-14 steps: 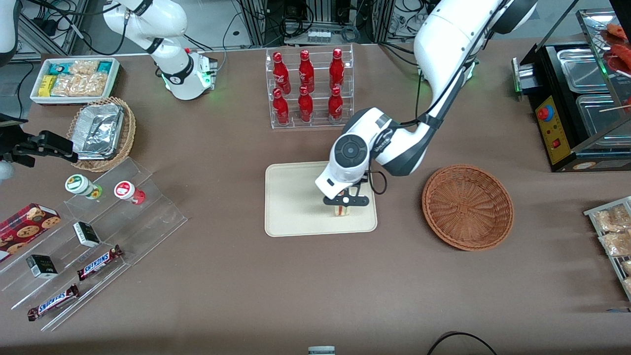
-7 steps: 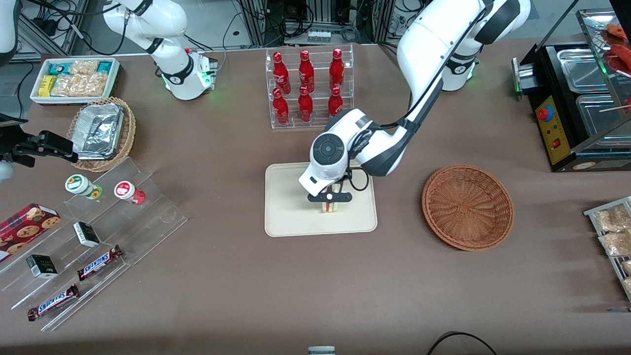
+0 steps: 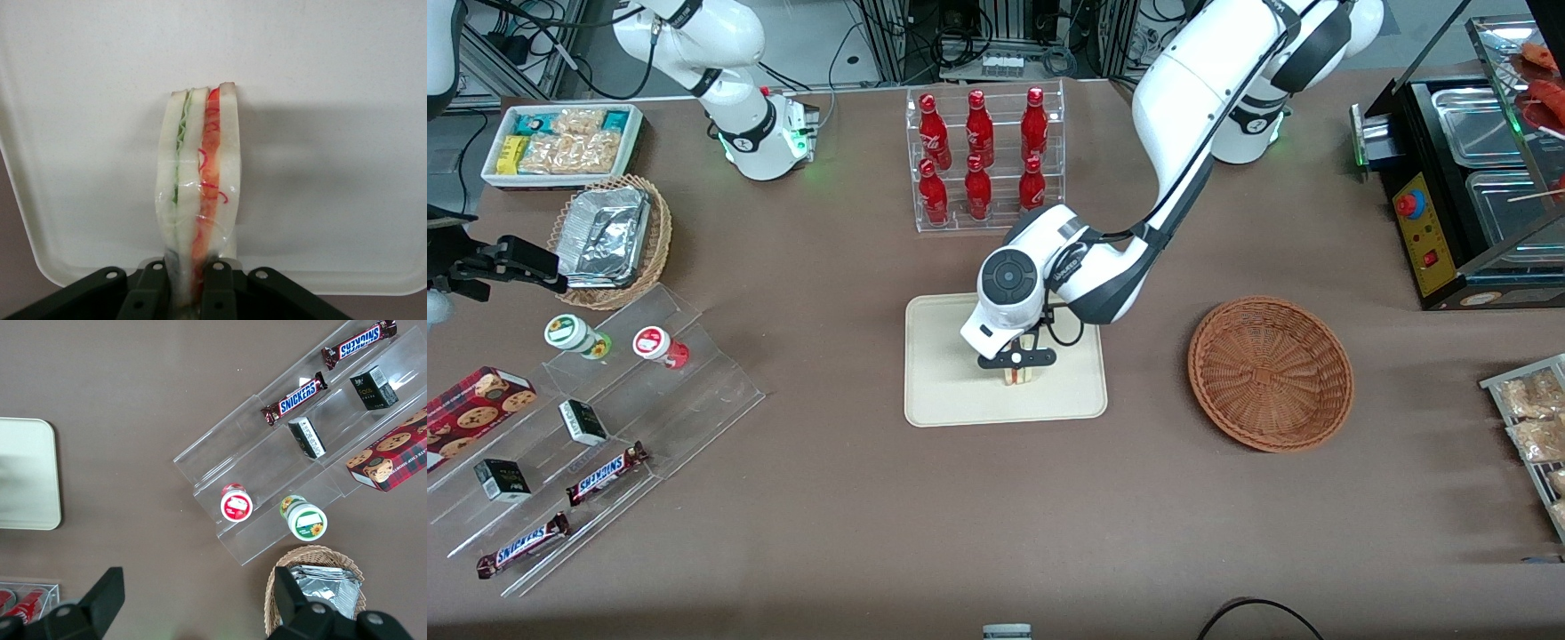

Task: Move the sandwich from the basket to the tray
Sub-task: 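Lower the sandwich onto the tray and open the left gripper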

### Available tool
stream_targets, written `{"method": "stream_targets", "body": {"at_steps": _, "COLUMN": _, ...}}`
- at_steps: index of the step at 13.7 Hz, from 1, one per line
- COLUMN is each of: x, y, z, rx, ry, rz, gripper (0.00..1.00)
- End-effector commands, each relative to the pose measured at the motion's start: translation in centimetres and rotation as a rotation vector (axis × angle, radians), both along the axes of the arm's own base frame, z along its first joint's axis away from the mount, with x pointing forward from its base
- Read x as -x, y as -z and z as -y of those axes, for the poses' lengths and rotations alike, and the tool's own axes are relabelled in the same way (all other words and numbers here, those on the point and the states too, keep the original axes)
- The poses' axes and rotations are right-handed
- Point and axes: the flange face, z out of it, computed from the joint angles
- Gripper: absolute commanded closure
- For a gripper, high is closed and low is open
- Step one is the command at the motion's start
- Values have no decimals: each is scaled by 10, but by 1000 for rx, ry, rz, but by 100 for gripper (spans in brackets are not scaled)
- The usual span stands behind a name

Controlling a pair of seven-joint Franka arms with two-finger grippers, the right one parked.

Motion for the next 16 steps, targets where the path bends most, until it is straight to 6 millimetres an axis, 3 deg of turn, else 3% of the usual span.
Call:
{"method": "stream_targets", "body": {"at_steps": 1, "x": -4, "y": 1, "z": 9, "rx": -9, "ry": -19, "rz": 38, "gripper": 100}}
{"method": "stream_targets", "body": {"at_steps": 2, "x": -3, "y": 4, "z": 9, "rx": -15, "ry": -13, "rz": 44, "gripper": 81}}
{"method": "stream_targets", "body": {"at_steps": 3, "x": -4, "y": 9, "z": 8, "rx": -20, "ry": -14, "rz": 40, "gripper": 45}}
{"method": "stream_targets", "body": {"at_steps": 4, "x": -4, "y": 11, "z": 8, "rx": -21, "ry": -21, "rz": 38, "gripper": 0}}
{"method": "stream_targets", "body": {"at_steps": 10, "x": -4, "y": 4, "z": 10, "rx": -17, "ry": -30, "rz": 45, "gripper": 0}}
{"method": "stream_targets", "body": {"at_steps": 13, "x": -14, "y": -27, "z": 7, "rx": -9, "ry": -37, "rz": 63, "gripper": 0}}
{"method": "stream_targets", "body": {"at_steps": 16, "x": -27, "y": -72, "z": -11, "rx": -18, "ry": -41, "rz": 64, "gripper": 0}}
